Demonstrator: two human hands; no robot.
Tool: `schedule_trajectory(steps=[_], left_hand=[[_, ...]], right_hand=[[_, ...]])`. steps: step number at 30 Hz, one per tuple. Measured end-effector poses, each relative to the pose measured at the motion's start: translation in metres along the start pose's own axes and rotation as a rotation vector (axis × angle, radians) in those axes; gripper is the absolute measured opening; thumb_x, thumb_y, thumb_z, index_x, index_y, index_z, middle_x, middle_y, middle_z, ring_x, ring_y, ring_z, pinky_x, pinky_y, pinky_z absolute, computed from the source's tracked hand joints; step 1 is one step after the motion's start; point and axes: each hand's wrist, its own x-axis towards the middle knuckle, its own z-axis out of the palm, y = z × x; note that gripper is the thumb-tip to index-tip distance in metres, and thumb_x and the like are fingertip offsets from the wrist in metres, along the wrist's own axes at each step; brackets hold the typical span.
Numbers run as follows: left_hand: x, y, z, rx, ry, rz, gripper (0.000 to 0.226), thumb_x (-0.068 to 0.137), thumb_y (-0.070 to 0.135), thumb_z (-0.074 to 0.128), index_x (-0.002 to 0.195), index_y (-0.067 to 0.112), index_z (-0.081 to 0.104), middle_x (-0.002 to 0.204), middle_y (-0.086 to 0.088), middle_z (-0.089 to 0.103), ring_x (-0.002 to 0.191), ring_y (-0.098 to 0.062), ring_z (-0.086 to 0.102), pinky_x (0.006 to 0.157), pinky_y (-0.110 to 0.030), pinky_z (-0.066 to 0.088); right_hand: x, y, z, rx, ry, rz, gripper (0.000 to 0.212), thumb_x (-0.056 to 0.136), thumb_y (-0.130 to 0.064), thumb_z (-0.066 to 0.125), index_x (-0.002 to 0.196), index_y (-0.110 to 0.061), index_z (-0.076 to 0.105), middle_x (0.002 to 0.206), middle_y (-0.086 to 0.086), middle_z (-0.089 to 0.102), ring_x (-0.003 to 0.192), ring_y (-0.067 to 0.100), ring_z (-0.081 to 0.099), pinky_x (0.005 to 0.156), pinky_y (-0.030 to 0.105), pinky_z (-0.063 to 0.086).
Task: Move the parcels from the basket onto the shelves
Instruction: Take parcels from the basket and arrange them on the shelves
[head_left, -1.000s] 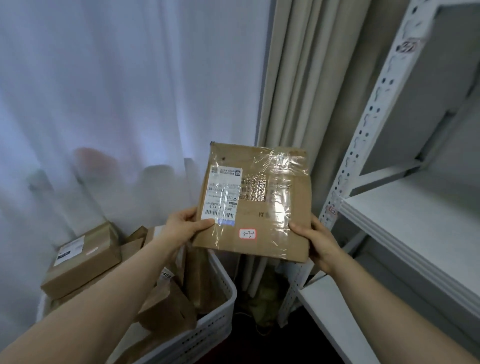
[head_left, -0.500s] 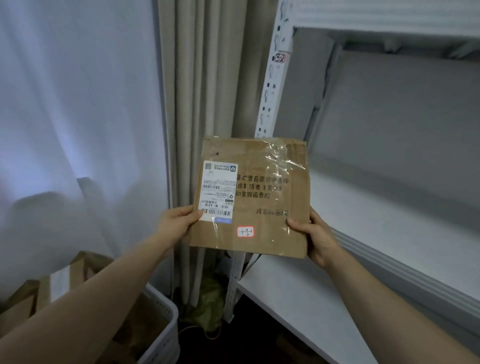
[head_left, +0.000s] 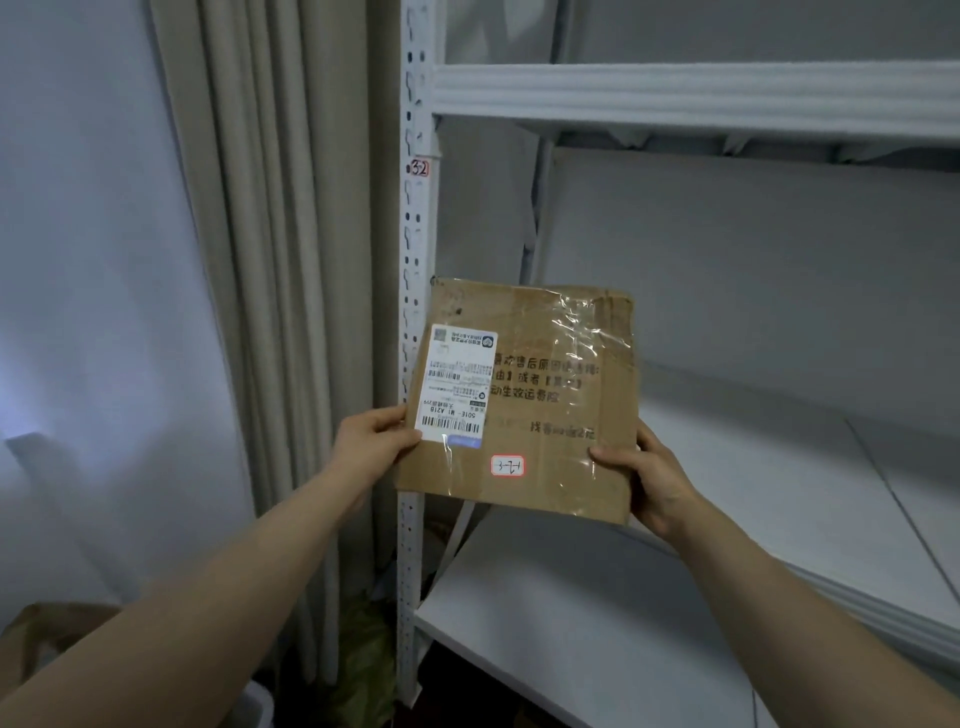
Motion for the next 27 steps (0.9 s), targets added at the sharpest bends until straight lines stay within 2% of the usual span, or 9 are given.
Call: schedule_trajectory(steps=[2,5,7,9,12,19,27], left_hand=[[-0.001,0.006,0.017,0.041,-0.043,0.011,0.049,0.082,-0.001,0.068,0.128,0.008,0.057,0.108,-0.003,0.068,0.102,-0.018,0.063,0.086,-0.032,0.053],[-0.006,0.015,0.041,0.071,-0.066,0.042,0.054,0.08,-0.003,0.07,0.13,0.008,0.055,0.103,0.002,0.065,0.092,-0.009,0.061,0.068,-0.017,0.05],[-0.009,0.021,0.056,0.094,-0.061,0.066,0.054,0.079,-0.003,0.07,0.13,0.008,0.055,0.099,0.005,0.063,0.089,-0.007,0.06,0.062,-0.015,0.048],[-0.009,0.024,0.068,0.114,-0.042,0.075,0.053,0.078,-0.003,0.071,0.128,0.008,0.057,0.097,0.005,0.062,0.096,-0.013,0.06,0.066,-0.017,0.049],[-0.01,0.026,0.086,0.146,-0.021,0.094,0.053,0.078,-0.002,0.072,0.128,0.008,0.057,0.098,0.005,0.062,0.105,-0.02,0.06,0.081,-0.029,0.051],[-0.009,0.022,0.114,0.173,0.008,0.104,0.056,0.079,-0.002,0.071,0.131,0.006,0.054,0.117,-0.005,0.063,0.099,-0.015,0.057,0.082,-0.028,0.047],[0.011,0.014,0.124,0.205,-0.027,0.092,0.05,0.08,0.003,0.072,0.127,0.01,0.058,0.102,0.003,0.062,0.096,-0.013,0.058,0.077,-0.027,0.047]], right_hand=[[-0.001,-0.005,-0.015,0.018,0.014,-0.011,0.068,0.062,-0.002,0.076,0.124,-0.025,0.058,0.112,0.006,0.07,0.104,0.03,0.066,0.092,0.047,0.052],[-0.002,-0.009,-0.034,0.043,0.017,-0.023,0.07,0.061,-0.001,0.075,0.124,-0.024,0.058,0.112,0.005,0.07,0.103,0.028,0.066,0.085,0.044,0.054],[-0.002,-0.011,-0.046,0.061,0.011,-0.03,0.069,0.062,0.001,0.075,0.124,-0.023,0.058,0.109,0.004,0.071,0.1,0.026,0.068,0.079,0.04,0.056],[-0.001,-0.013,-0.058,0.068,0.009,-0.033,0.071,0.061,0.001,0.075,0.126,-0.022,0.057,0.108,0.005,0.071,0.099,0.026,0.068,0.079,0.04,0.055],[0.002,-0.015,-0.074,0.076,0.01,-0.034,0.075,0.06,0.001,0.076,0.129,-0.021,0.056,0.115,0.009,0.068,0.104,0.029,0.066,0.086,0.043,0.054],[0.003,-0.014,-0.098,0.089,0.003,-0.029,0.078,0.059,0.001,0.076,0.13,-0.021,0.054,0.116,0.01,0.066,0.105,0.029,0.064,0.085,0.042,0.054],[0.008,-0.009,-0.104,0.082,0.037,-0.013,0.078,0.065,0.012,0.072,0.134,-0.018,0.049,0.111,0.008,0.068,0.099,0.025,0.066,0.075,0.036,0.055]])
